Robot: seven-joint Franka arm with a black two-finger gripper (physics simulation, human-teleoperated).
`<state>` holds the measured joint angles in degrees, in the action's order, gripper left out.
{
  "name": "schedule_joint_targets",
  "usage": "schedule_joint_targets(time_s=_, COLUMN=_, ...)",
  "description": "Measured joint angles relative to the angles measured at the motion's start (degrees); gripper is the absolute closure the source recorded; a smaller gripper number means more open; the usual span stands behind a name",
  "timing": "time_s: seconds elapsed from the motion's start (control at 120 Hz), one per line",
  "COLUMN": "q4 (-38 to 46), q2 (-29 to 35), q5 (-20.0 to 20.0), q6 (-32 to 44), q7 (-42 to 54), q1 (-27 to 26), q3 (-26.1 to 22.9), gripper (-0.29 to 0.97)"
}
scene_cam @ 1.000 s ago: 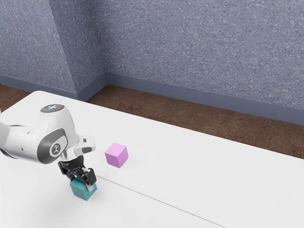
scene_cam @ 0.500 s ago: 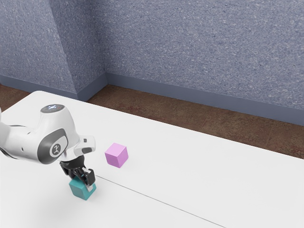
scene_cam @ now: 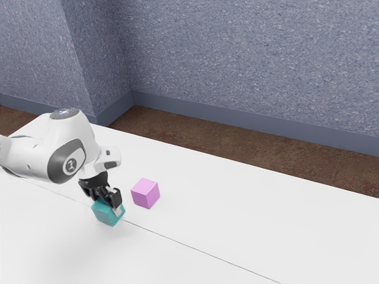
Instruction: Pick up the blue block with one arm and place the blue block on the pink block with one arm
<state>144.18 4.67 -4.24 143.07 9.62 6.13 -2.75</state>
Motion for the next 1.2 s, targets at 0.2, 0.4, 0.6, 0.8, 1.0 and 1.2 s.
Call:
schedule_joint_targets(time_s=0.2, q4=-17.7, q2=-9.0, q5=-0.1, q6=-10.3, q7=-0.5, q1=0.4, q3=-0.4, gripper=0.36)
schedule_joint_targets(time_s=0.4, q4=-26.8, q2=-15.9, q5=-0.4, q6=-19.0, q7=-1.0, q1=-0.7, q3=-1.2, gripper=0.36)
schedule_joint_targets(time_s=0.6, q4=-31.5, q2=-18.5, q5=-0.3, q6=-24.0, q7=-1.0, q1=-0.7, q3=-1.2, gripper=0.36)
schedule_joint_targets(time_s=0.8, q4=-33.5, q2=-19.4, q5=2.4, q6=-25.6, q7=-1.1, q1=-0.7, q3=-1.2, gripper=0.36)
schedule_joint_targets(time_s=1.0, q4=-33.7, q2=-20.3, q5=3.7, q6=-24.0, q7=-1.3, q1=-0.7, q3=-1.2, gripper=0.36)
schedule_joint_targets(time_s=1.2, q4=-35.4, q2=-21.2, q5=4.1, q6=-21.4, q7=-1.7, q1=-0.8, q3=-1.2, gripper=0.36)
